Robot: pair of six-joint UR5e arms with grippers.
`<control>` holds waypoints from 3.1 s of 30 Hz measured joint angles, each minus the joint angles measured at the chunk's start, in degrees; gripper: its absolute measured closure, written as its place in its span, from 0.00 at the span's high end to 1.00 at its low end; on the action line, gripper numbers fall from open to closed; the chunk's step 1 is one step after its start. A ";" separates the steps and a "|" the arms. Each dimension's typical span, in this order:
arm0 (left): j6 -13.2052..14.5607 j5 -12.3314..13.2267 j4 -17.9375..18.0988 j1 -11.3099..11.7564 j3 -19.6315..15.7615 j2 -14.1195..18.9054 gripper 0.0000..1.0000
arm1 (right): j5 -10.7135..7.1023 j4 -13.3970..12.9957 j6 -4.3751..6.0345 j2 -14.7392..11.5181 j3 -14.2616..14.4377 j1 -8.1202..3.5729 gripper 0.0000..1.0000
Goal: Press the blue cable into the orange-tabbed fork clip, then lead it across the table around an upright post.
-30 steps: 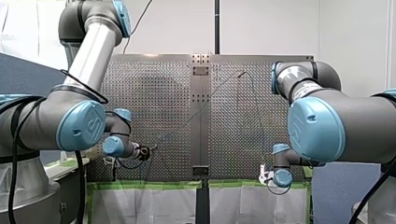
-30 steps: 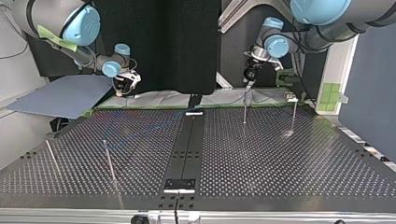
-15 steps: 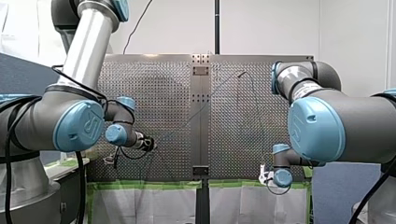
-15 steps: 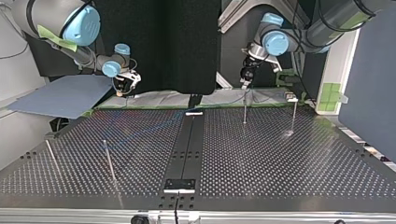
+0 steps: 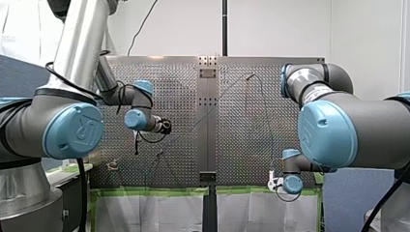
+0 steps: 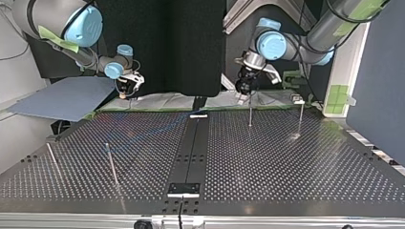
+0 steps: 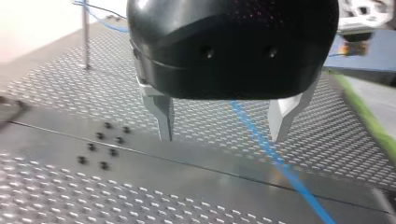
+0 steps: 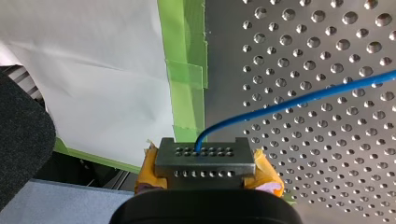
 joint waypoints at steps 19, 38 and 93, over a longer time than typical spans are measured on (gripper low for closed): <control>-4.82 1.80 -11.95 -2.92 10.09 11.93 1.00 | -0.91 0.00 0.07 0.02 0.00 0.02 0.01; -4.86 -3.02 -23.20 -9.06 21.37 22.28 1.00 | -1.32 0.00 0.52 0.01 0.00 0.00 0.01; -13.57 -3.47 -46.49 -26.32 53.41 1.18 1.00 | -2.20 0.00 1.08 0.01 -0.03 0.48 0.01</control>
